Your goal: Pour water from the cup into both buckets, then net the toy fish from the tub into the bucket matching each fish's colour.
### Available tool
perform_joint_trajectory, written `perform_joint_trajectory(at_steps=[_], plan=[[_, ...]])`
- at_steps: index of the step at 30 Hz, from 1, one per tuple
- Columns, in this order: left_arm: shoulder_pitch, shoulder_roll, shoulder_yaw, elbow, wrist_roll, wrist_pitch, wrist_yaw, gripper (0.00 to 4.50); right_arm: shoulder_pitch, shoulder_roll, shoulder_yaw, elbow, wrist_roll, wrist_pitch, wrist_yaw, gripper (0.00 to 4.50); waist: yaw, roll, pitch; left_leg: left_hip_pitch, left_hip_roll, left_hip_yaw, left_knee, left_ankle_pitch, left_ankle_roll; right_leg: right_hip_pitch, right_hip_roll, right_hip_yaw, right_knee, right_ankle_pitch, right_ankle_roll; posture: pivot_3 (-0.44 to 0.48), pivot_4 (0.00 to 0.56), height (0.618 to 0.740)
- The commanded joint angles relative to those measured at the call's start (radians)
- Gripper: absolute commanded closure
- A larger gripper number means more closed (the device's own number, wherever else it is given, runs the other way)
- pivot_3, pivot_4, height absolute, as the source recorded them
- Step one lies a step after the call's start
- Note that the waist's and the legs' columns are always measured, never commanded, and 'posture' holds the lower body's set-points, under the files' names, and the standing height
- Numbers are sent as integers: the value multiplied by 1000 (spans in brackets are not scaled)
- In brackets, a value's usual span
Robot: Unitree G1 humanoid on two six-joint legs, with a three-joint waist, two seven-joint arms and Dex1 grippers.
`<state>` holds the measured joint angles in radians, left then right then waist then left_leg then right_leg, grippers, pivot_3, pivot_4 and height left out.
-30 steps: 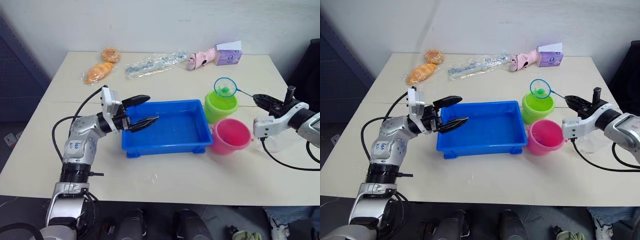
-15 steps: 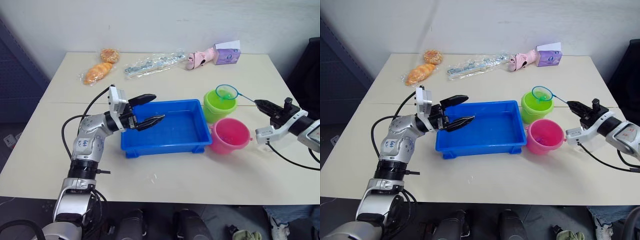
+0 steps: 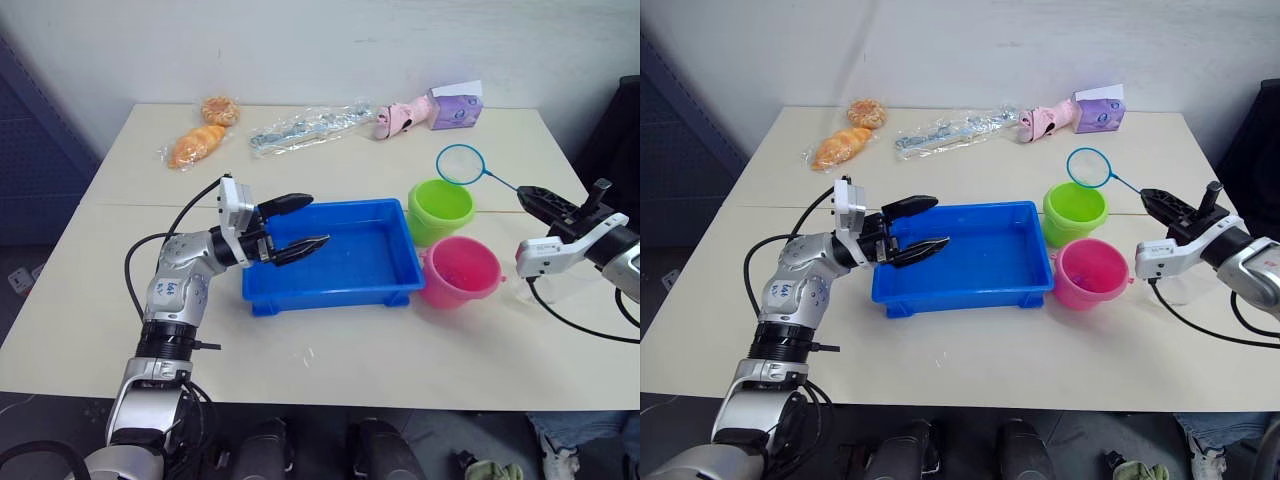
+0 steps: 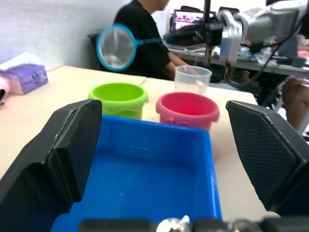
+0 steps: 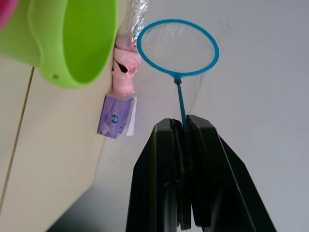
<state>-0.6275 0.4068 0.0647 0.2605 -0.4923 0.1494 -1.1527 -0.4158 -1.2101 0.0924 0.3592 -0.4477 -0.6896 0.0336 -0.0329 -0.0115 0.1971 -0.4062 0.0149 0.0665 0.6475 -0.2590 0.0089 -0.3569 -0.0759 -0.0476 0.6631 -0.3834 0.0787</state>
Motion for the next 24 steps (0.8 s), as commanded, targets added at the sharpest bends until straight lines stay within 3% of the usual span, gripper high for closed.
perform_joint_trajectory(at_steps=[1, 5, 9, 15, 20, 24], plan=[[4, 77, 52, -100, -86, 52, -84, 72, 90, 28, -76, -215, 513, 140, 302, 4500, 2, 0, 0, 0, 0, -1, 0, 0, 0, 1, 0, 0, 0, 0, 0, 0, 150, 740], [21, 155, 90, -286, -247, 239, -98, 72, 233, 48, -101, -592, 1048, 425, 554, 4500, 7, -1, 1, 0, 1, -5, 1, -1, 1, 4, 0, -3, -1, 0, 0, 0, 150, 740], [98, 249, 87, -398, -264, 266, -186, 72, 273, 59, -111, -772, 1224, 632, 662, 4500, 7, -1, 1, 3, 0, -8, 2, -3, 5, 11, -2, -5, -5, 1, 1, 0, 150, 740], [280, 417, 99, -441, -205, 184, -366, 72, 313, 121, 47, -843, 1108, 782, 810, 4500, 6, -1, 1, 8, 0, -10, 0, -7, 9, 16, -2, -5, -11, 1, 1, 0, 150, 740], [375, 456, 79, -392, -139, 64, -421, 72, 293, 257, 229, -703, 857, 700, 931, 4500, 8, -1, 1, 7, -1, -10, 0, -7, 10, 15, -3, -5, -11, 0, 0, 0, 150, 740], [427, 467, 64, -390, -116, 20, -414, 72, 256, 387, 279, -549, 759, 626, 981, 4500, 5, -1, 1, 7, -1, -10, 1, -8, 10, 15, -3, -5, -11, 0, 1, 0, 150, 740]])
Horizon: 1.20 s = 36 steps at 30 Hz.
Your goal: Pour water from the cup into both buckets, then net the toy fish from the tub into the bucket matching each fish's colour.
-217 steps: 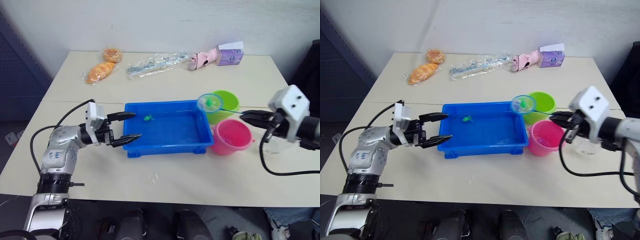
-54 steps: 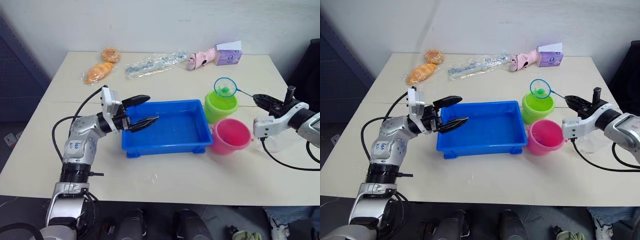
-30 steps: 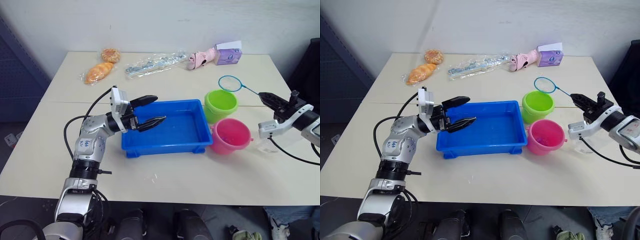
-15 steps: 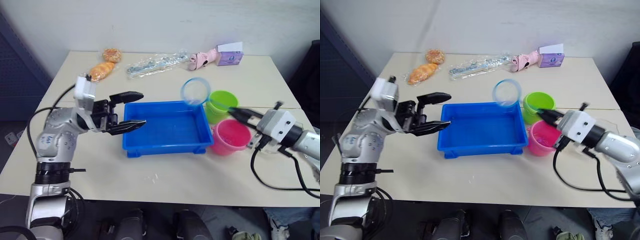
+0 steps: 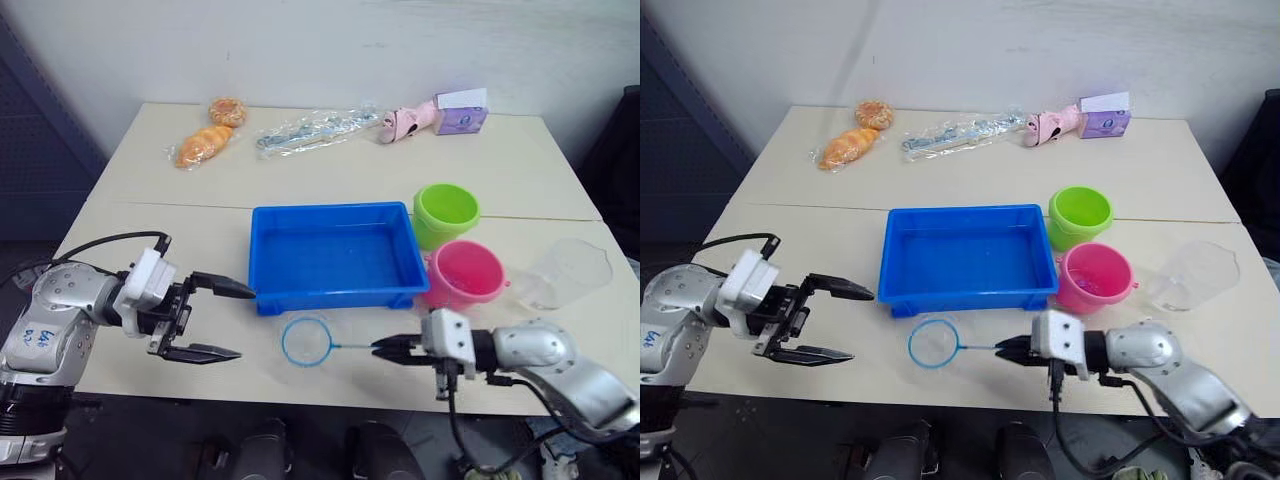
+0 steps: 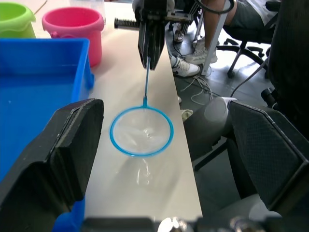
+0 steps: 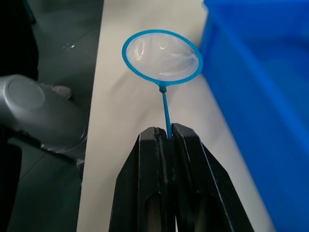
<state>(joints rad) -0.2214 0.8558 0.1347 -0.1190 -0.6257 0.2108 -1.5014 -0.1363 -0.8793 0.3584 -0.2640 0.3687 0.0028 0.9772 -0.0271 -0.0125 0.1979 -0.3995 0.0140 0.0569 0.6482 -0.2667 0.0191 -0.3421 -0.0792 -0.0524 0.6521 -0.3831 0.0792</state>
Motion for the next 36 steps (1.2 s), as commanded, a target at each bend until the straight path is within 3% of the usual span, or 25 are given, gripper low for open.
perform_joint_trajectory(at_steps=[1, 4, 11, 14, 17, 21, 26, 29, 32, 36], plan=[[34, 19, -8, -9, 21, -49, -62, 72, -34, 81, 28, 124, -103, -118, 48, 4500, -1, 0, 0, 0, 0, 0, 0, 0, 0, 0, 0, 0, 0, 0, 0, 0, 150, 740], [76, 33, 1, -13, 17, -34, -33, 72, -69, 146, 46, 247, -183, -212, 68, 4500, -3, 0, 0, 0, 0, 0, 0, 0, -1, -1, 0, 0, 1, 0, 0, 0, 150, 740], [143, 80, 8, -17, 38, -52, -26, 72, -102, 229, 8, 364, -187, -295, 121, 4500, -1, 0, 0, 1, 0, 0, 0, 0, -1, -1, 0, 0, 2, 0, 0, 0, 150, 740], [157, 73, 33, -20, 14, -20, 16, 0, -95, 223, -19, 335, -142, -257, 160, 3352, 0, 0, 0, 1, 0, 0, 0, -1, -1, -1, 0, 0, 2, 0, 0, 0, 150, 740], [204, 69, 74, -13, 25, -27, 42, 0, -66, 195, -67, 265, -111, -222, 161, 1901, -1, 1, 1, 0, 0, 0, -1, -2, -2, -1, 0, 0, 2, 0, 0, 0, 150, 740], [226, 69, 123, 68, 63, -71, 65, 0, 52, 81, -199, 72, -17, -131, 170, 90, 0, 2, 1, 0, 0, 0, -1, -3, -1, -1, 0, 0, 2, 0, 0, 0, 150, 740], [241, 81, 165, 195, 117, -142, 73, 0, 367, -49, -516, -199, 104, -29, 155, 90, 8, 3, 2, 0, 0, 0, -2, -4, 0, -1, -1, -1, 0, 0, 0, 0, 150, 740], [238, 83, 184, 276, 172, -221, 99, 0, 537, -28, -738, -286, 227, -19, 192, 90, 15, 2, 1, 0, 0, 0, -2, -5, 0, 0, -1, -1, -1, 0, 0, 0, 150, 740], [228, 83, 203, 340, 197, -273, 117, 0, 642, 1, -934, -298, 285, -26, 243, 90, 11, 0, 0, 1, 0, 0, -2, -5, 1, 1, 0, -1, -1, 0, 0, 0, 150, 740], [216, 59, 196, 398, 237, -340, 160, 0, 662, 5, -1059, -163, 235, -103, 312, 90, 2, -1, -1, 3, 0, 1, -3, -5, 1, 2, -1, 0, -2, 0, 0, 0, 150, 740]])
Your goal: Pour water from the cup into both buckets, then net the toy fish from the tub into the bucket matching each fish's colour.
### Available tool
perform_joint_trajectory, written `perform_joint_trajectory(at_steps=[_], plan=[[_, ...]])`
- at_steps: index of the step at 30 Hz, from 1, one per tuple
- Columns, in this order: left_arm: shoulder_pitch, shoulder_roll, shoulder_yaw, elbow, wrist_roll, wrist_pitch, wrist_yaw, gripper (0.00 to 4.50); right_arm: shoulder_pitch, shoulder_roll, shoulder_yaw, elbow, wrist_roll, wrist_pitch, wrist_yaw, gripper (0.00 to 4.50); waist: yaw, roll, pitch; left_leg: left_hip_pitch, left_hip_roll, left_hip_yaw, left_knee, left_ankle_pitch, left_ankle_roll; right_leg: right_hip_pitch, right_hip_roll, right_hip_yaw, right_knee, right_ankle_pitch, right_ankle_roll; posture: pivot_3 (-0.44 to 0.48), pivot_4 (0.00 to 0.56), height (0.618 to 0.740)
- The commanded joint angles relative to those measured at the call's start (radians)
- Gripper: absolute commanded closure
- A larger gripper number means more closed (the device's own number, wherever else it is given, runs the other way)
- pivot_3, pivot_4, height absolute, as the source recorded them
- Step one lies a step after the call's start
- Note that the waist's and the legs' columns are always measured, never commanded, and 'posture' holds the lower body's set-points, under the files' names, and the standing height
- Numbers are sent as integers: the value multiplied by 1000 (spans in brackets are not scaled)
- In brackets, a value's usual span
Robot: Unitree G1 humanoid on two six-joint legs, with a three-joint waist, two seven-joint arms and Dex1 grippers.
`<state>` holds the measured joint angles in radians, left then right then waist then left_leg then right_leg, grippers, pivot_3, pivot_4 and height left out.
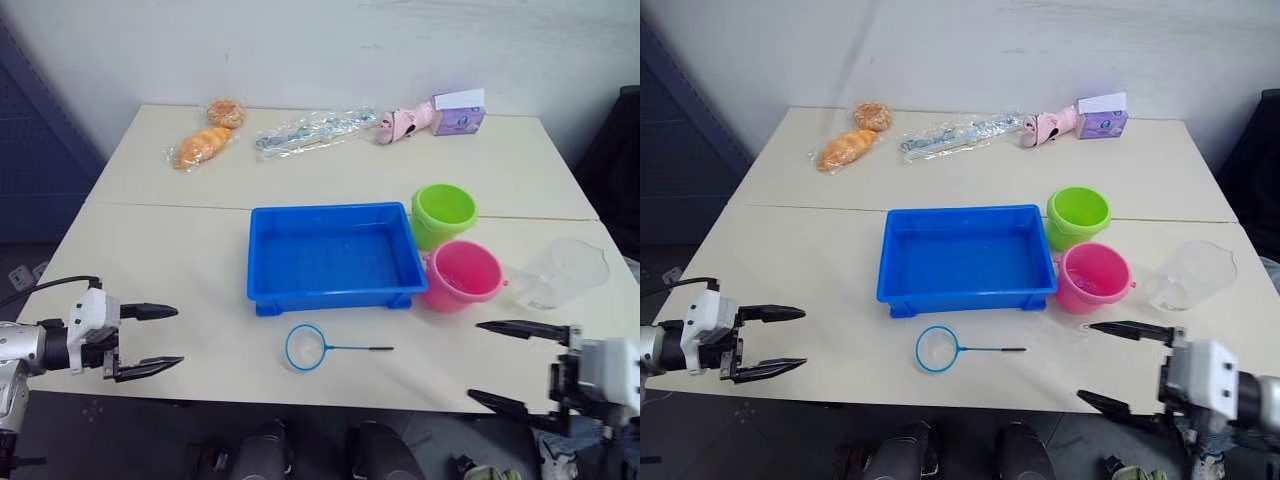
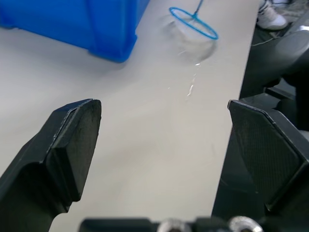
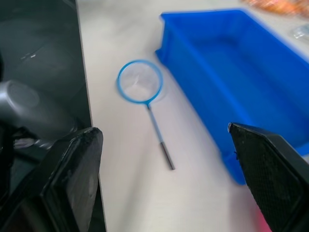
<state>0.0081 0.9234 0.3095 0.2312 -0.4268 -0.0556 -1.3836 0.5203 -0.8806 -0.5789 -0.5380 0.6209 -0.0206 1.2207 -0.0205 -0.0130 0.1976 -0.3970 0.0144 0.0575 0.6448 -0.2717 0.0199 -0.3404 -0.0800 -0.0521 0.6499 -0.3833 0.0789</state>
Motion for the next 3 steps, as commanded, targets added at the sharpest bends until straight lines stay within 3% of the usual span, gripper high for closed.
perform_joint_trajectory(at_steps=[1, 3], plan=[[-11, -17, 20, 52, 42, -88, 50, 0, -3, 12, -131, 133, -24, -85, 68, 90, -4, 0, 0, 0, 0, 0, -1, 0, 0, 0, 0, 0, -1, 0, 0, 0, 150, 740], [-5, -29, 20, 60, 49, -133, 57, 0, -22, 15, -136, 162, -34, -96, 70, 90, -5, 0, 0, 0, 0, 0, -3, 0, 0, 0, 0, 0, -4, 0, 0, 0, 150, 740]])
